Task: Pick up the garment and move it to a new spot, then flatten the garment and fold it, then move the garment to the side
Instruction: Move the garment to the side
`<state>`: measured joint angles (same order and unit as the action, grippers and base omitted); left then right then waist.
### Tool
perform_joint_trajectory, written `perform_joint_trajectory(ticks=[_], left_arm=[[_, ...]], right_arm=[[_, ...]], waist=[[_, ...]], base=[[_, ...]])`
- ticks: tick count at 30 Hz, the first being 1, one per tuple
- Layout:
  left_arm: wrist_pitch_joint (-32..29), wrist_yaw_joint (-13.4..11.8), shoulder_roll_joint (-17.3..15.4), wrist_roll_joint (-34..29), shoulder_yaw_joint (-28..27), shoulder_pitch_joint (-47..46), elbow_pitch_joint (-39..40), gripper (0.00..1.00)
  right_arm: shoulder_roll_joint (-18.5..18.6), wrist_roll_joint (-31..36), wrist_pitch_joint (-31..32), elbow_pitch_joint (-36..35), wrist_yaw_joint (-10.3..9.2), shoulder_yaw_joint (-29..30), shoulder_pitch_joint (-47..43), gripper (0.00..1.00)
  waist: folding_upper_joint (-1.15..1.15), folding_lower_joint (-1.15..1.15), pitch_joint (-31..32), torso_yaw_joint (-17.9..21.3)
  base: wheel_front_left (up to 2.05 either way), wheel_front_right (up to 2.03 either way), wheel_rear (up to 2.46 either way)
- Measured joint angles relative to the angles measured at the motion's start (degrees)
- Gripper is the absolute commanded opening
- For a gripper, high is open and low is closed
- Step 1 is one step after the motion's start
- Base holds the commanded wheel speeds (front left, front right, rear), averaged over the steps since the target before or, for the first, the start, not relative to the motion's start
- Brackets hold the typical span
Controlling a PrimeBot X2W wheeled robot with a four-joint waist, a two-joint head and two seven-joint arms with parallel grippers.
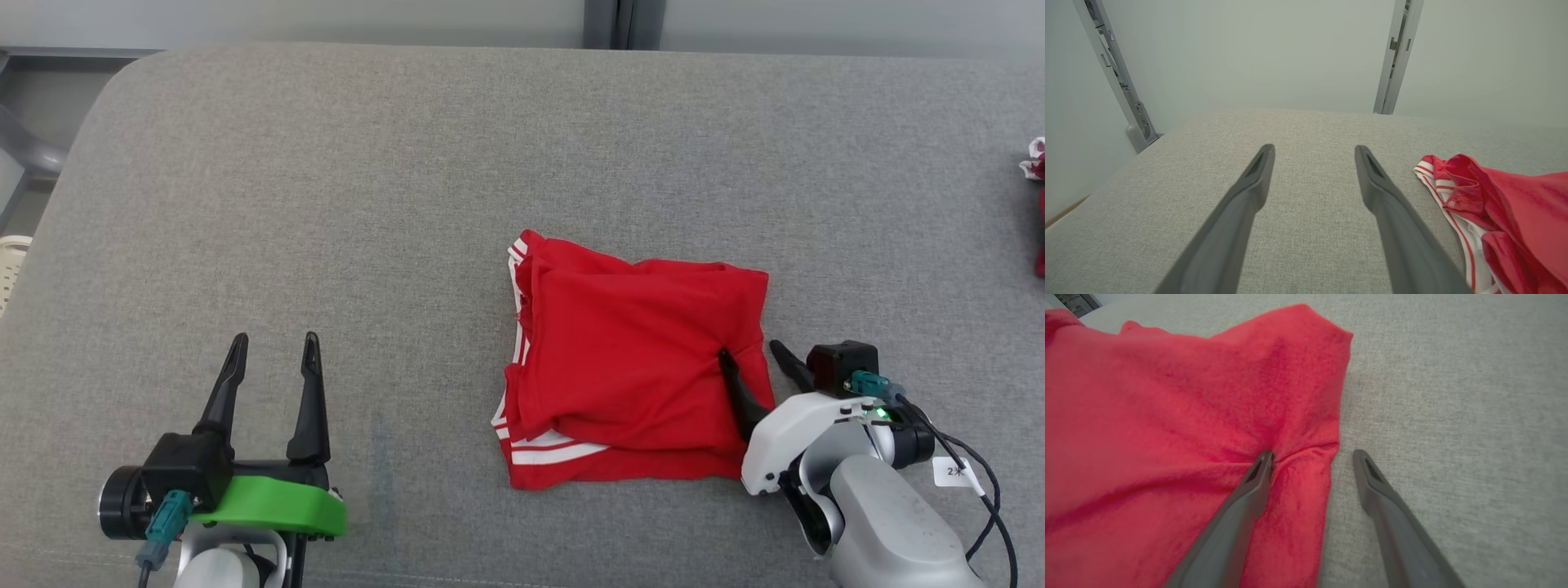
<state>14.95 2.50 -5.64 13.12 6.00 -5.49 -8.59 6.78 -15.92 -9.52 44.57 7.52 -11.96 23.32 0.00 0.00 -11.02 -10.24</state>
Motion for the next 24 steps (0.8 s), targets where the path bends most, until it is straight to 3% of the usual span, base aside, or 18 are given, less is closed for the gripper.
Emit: perform_joint_trajectory(ticks=[1,2,3,4,8,12,19,24], left_arm=[[0.0,0.0,0.1,0.0,0.1,-0.2,-0.2,1.00],[0.0,0.0,0.2,-0.1,0.2,-0.3,-0.3,1.00],[0.0,0.0,0.3,-0.1,0.2,-0.5,-0.4,1.00],[0.0,0.0,0.4,-0.1,0.1,-0.7,-0.4,1.00],[0.0,0.0,0.7,-0.2,-0.1,-0.9,-0.1,1.00],[0.0,0.0,1.0,-0.3,-0.2,-1.0,0.3,1.00],[0.0,0.1,1.5,-0.8,-0.1,-2.4,1.5,1.00],[0.1,0.1,1.8,-2.2,0.3,-5.3,3.1,1.00]], right_arm=[[-0.1,-0.3,-0.2,0.6,0.00,-0.3,0.4,1.00],[-0.3,-0.7,-0.3,0.9,0.00,-0.6,0.7,0.46],[-0.3,-1.3,-0.5,1.1,-0.02,-1.1,0.8,0.18],[-0.5,-2.2,-0.9,1.2,-0.05,-1.5,1.0,0.00],[-0.7,-3.6,-1.7,1.5,-0.03,-3.8,2.2,0.00],[1.5,-3.7,-1.9,1.4,0.03,-6.0,4.7,0.00],[10.1,-4.3,-0.1,-0.9,0.03,-9.4,13.7,0.00],[18.8,-5.9,2.2,-4.4,0.02,-11.9,20.5,0.00]], waist=[[0.00,0.00,-0.2,0.0],[0.00,0.00,-0.4,0.0],[0.00,0.00,-0.5,0.0],[0.00,0.00,-0.6,0.0],[0.00,0.00,-0.9,0.3],[0.00,0.00,-1.4,0.7],[0.00,0.00,-4.4,2.0],[0.00,0.00,-8.4,3.6]], base=[[0.00,0.00,0.00],[0.00,0.00,0.00],[0.00,0.00,0.00],[0.00,0.00,0.00],[0.00,0.00,0.00],[0.00,0.00,0.00],[0.00,0.00,0.00],[0.00,0.00,0.00]])
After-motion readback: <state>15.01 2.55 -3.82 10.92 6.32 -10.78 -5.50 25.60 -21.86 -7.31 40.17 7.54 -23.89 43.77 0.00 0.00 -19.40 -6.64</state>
